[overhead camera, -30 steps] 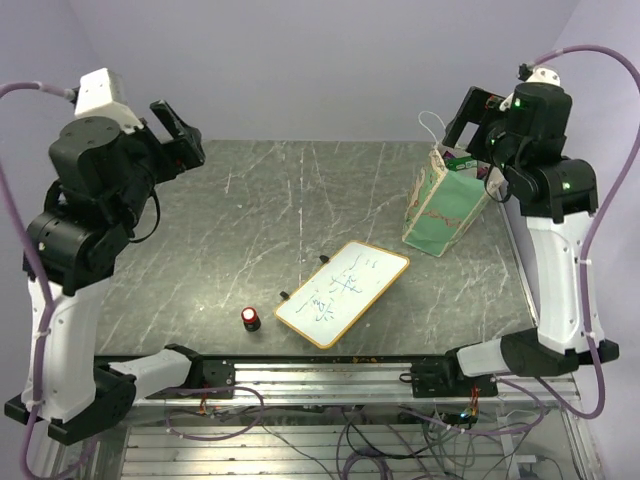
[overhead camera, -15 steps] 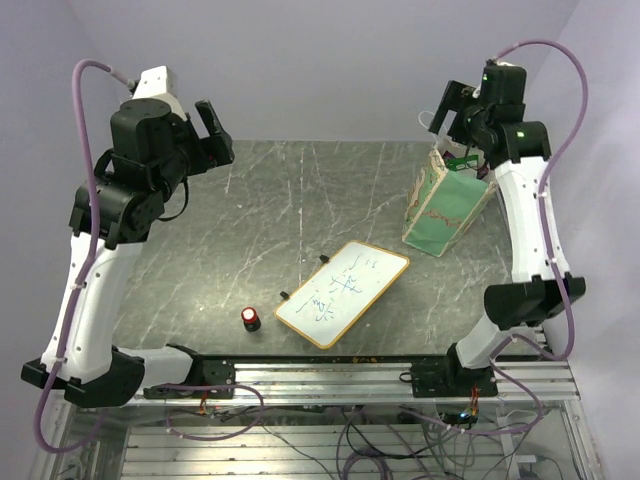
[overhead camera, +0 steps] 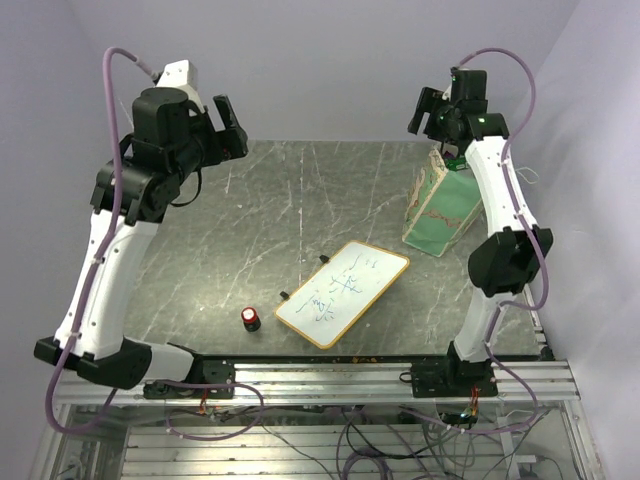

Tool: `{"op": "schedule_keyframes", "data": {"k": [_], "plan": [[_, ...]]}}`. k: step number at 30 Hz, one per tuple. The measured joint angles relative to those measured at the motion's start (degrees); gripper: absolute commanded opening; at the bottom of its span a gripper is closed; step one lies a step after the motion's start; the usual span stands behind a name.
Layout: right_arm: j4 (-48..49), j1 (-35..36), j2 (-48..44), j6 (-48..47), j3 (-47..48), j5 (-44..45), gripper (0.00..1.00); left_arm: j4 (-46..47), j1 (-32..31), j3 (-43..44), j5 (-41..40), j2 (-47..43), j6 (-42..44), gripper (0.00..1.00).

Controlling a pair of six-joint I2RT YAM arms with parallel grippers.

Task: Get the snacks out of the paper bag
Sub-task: Move the paper bag to the center of the board.

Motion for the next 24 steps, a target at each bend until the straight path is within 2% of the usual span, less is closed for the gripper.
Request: {"op": "schedule_keyframes", "data": {"k": [7, 9, 13, 14, 24], "plan": [[1.51, 0.28, 8.46, -4.24, 5.97, -0.81, 0.52, 0.92, 1.05, 1.99, 3.39, 5.09, -0.09, 0.97], [1.46, 0.74, 10.93, -5.77, 9.11, -0.42, 0.40, 1.29, 1.22, 2.10, 4.11, 5.84, -0.20, 0.97], [2.03, 2.32, 12.70, -7.63, 12.55, 0.13, 0.07, 1.53, 1.44, 2.01, 4.98, 6.16, -1.42, 0.96], [2.34, 2.80, 12.70, -7.80, 12.87, 0.04, 0.02, 1.77, 1.51, 1.92, 5.29, 6.14, -1.79, 0.96], [8.22, 7.93, 13.94, -6.23, 14.36, -2.03, 0.00, 4.35, 1.81, -5.75, 9.16, 3.34, -8.33, 1.00]]}}
